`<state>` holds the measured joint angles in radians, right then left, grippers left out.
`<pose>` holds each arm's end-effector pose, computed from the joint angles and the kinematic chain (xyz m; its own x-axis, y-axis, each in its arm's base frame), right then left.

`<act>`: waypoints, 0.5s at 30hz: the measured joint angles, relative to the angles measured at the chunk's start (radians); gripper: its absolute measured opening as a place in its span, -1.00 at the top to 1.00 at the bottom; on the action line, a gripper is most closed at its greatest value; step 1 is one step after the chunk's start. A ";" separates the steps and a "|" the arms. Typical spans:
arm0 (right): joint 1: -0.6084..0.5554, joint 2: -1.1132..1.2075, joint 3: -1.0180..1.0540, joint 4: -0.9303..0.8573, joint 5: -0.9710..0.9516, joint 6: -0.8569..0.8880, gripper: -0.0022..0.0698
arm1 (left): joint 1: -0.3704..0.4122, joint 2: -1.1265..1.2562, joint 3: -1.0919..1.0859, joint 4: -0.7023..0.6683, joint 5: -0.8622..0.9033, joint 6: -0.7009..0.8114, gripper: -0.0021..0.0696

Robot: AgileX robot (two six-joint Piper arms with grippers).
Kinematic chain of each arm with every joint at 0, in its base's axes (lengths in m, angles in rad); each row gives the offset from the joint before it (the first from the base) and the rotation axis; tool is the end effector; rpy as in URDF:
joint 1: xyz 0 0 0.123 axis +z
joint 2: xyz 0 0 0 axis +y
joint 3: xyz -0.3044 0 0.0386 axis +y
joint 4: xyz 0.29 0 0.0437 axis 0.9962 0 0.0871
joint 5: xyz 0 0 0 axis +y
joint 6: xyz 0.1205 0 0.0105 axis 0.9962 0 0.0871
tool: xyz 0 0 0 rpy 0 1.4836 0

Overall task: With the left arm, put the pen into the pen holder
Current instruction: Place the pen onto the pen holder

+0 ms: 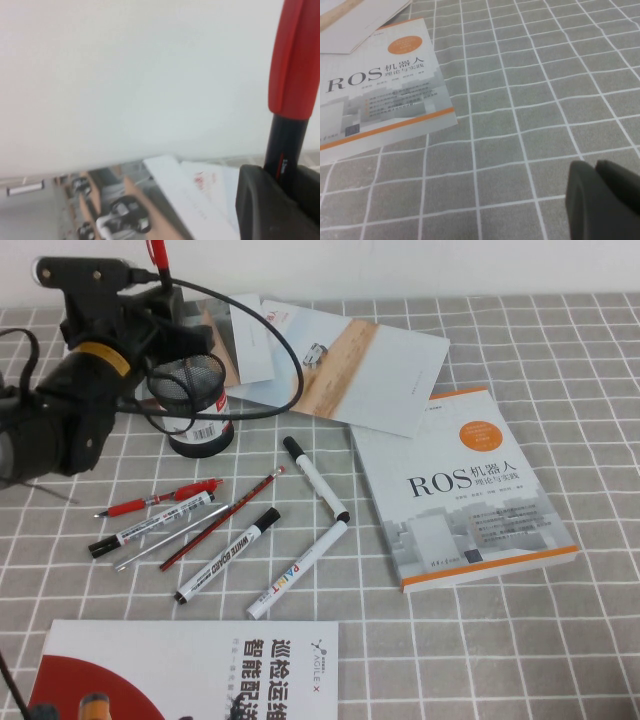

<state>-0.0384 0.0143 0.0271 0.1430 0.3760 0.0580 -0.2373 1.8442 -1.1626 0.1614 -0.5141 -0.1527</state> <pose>0.1023 0.0024 0.1588 -0.3170 0.2020 -0.9267 0.0499 0.9792 0.1964 0.4762 -0.1250 0.2465 -0.0871 0.0089 -0.9962 0.3099 0.9506 -0.0186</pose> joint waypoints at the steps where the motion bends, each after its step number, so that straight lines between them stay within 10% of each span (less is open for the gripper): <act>1: 0.000 0.000 0.000 0.000 0.000 0.000 0.98 | 0.004 0.015 -0.013 0.000 0.009 0.000 0.78; 15: 0.000 0.000 0.000 0.000 0.000 0.000 0.98 | 0.009 0.106 -0.031 0.000 0.045 0.000 0.78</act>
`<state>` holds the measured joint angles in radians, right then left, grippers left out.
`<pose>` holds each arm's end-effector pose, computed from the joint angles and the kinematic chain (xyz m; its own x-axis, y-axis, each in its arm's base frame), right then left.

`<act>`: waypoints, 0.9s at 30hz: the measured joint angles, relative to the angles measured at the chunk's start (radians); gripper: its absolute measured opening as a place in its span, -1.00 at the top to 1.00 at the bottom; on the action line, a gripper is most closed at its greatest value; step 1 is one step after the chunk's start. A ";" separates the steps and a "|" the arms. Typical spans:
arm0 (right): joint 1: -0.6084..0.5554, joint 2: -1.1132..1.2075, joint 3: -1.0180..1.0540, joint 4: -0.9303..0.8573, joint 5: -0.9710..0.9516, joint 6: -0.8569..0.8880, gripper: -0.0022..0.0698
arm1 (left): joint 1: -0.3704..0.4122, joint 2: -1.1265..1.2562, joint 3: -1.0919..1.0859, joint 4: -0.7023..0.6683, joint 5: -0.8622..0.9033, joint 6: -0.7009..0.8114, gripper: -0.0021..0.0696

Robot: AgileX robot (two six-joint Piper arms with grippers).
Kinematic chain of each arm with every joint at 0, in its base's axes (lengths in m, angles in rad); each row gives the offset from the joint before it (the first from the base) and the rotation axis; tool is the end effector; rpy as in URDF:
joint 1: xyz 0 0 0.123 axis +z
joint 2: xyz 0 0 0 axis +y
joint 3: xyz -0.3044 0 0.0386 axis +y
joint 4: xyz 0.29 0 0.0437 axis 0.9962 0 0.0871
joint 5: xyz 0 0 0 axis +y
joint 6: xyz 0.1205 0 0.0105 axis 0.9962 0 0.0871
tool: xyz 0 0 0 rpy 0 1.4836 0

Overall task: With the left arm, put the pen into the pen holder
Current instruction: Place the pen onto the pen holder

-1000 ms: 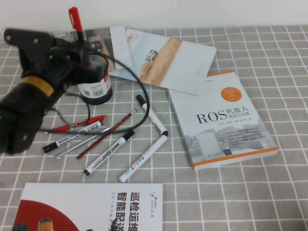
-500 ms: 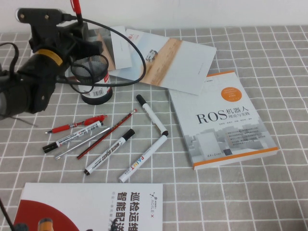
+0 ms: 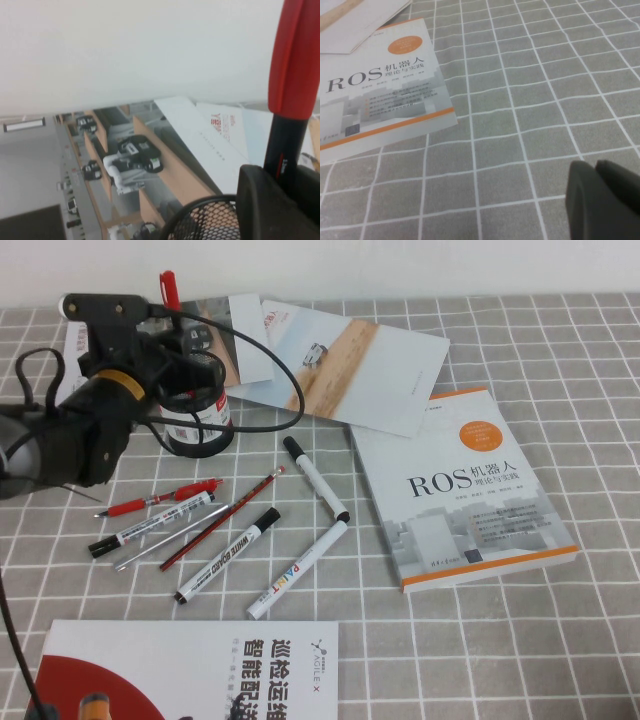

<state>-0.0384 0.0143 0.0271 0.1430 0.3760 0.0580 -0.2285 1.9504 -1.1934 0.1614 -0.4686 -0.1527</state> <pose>0.1023 0.0024 0.1588 -0.3170 0.2020 -0.9267 0.0499 0.9792 0.1964 0.4923 -0.1235 0.1993 -0.2021 0.0384 -0.9786 0.2934 0.9557 -0.0231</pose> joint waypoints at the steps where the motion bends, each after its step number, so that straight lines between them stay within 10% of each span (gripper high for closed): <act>1: 0.000 0.000 0.000 0.000 0.000 0.000 0.98 | 0.000 0.004 0.000 0.000 0.000 0.000 0.78; 18: 0.000 0.000 0.000 0.000 0.000 0.000 0.98 | 0.006 0.037 0.000 0.000 -0.022 0.002 0.73; 27: 0.000 0.000 0.000 0.000 0.000 0.000 0.98 | 0.006 0.035 0.000 0.000 -0.003 0.002 0.14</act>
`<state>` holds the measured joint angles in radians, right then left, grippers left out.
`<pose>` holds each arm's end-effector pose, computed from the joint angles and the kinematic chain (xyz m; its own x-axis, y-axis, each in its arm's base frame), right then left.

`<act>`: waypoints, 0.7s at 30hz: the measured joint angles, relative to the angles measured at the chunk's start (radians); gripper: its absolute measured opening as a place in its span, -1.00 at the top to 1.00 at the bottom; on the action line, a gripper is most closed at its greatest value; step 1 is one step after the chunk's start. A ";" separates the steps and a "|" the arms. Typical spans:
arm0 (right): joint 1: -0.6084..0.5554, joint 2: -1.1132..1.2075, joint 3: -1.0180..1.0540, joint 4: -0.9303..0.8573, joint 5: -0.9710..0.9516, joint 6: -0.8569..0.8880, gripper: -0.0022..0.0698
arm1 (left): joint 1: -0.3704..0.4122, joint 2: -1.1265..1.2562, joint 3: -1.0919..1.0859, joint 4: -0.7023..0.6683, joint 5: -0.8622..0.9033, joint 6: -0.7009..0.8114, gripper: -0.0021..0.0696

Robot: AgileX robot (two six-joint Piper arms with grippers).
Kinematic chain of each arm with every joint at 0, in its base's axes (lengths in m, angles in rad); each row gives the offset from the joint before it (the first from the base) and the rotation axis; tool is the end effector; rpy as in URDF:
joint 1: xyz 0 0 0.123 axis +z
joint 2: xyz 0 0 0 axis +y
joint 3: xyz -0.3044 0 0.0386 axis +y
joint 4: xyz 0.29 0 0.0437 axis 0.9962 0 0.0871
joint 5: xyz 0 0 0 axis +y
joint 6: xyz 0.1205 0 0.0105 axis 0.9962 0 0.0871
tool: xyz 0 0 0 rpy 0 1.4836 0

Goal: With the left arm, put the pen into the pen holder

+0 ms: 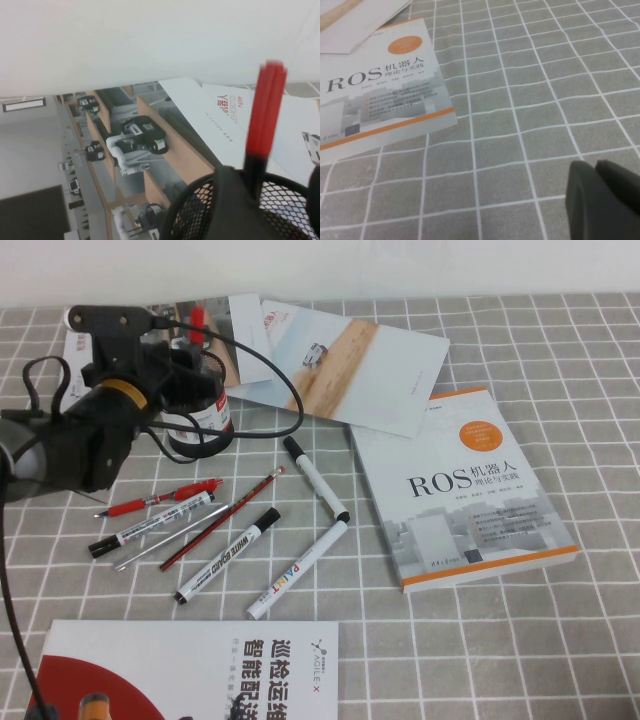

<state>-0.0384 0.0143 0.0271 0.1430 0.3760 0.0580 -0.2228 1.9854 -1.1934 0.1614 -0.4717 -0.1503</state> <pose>0.1023 0.0024 0.1588 -0.3170 0.2020 -0.9267 0.0499 0.9792 0.1964 0.4954 -0.1213 0.1818 -0.2321 0.0462 -0.9716 0.2881 0.9573 -0.0233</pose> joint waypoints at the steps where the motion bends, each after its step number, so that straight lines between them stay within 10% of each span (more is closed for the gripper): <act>1: 0.000 0.000 0.000 0.000 0.000 0.000 0.98 | 0.000 -0.006 0.000 0.000 0.007 0.000 0.10; 10: 0.000 0.000 0.000 0.000 0.000 0.000 0.98 | 0.000 -0.139 0.000 0.000 0.245 0.000 0.05; 21: 0.000 0.000 0.000 0.000 0.000 0.000 0.98 | 0.000 -0.522 0.000 -0.002 0.732 0.035 0.91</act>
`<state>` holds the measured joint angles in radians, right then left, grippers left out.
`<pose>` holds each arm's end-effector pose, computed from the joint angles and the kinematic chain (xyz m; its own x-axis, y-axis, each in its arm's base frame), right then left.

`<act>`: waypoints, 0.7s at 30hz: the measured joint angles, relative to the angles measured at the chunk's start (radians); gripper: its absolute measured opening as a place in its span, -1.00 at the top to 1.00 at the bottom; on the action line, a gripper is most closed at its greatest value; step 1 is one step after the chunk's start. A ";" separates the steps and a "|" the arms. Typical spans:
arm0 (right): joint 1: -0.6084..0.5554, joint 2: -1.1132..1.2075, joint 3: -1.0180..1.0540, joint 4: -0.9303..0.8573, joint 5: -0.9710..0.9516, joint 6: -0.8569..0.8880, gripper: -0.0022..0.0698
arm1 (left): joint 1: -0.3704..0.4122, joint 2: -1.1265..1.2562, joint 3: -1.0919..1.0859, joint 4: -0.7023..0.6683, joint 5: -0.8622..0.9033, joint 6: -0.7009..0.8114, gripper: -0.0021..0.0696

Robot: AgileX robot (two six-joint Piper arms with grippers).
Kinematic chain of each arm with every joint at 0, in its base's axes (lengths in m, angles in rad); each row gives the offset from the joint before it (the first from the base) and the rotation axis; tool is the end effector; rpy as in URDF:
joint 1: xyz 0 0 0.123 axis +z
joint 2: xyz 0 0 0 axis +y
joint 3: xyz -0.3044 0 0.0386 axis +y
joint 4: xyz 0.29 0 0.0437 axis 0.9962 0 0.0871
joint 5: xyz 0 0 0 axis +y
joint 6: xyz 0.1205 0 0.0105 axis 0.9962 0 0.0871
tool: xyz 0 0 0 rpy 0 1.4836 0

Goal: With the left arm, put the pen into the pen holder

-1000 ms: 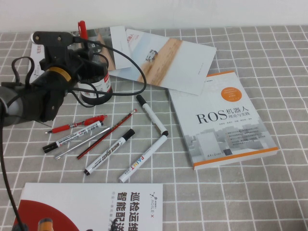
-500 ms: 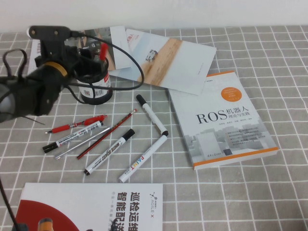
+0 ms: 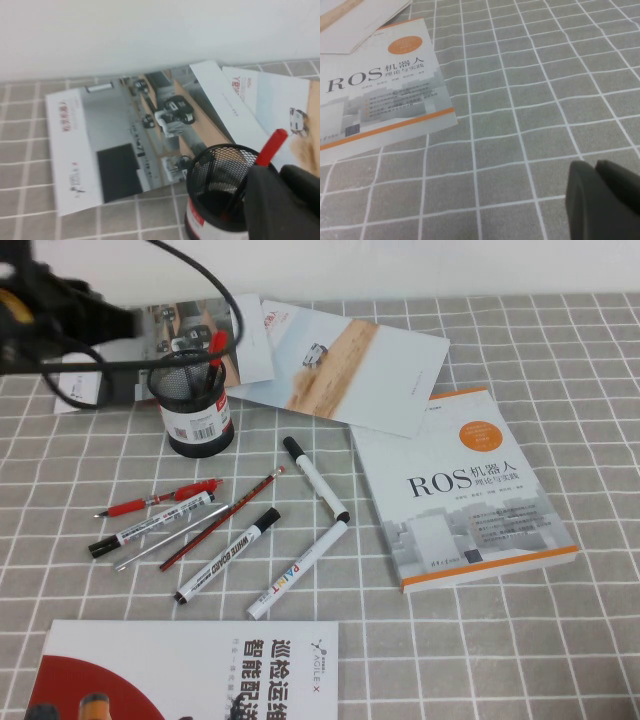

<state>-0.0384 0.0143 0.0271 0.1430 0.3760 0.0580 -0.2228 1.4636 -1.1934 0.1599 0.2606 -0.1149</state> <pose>0.1023 0.0024 0.1588 -0.3170 0.2020 -0.9267 0.0499 0.9792 0.1964 0.3973 -0.0849 0.3429 -0.4081 0.1331 -0.9032 0.2009 0.9781 0.0534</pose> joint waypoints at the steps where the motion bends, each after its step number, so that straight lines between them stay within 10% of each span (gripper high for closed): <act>1: 0.000 0.000 0.000 0.000 0.000 0.000 0.98 | 0.000 -0.030 0.000 0.000 0.028 0.013 0.92; 21: 0.000 0.000 0.000 0.000 0.000 0.000 0.98 | 0.000 -0.886 0.471 -0.135 0.229 0.099 0.94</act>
<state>-0.0384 0.0143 0.0271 0.1430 0.3760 0.0580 -0.2228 0.5778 -0.7220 0.0249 0.4897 -0.0157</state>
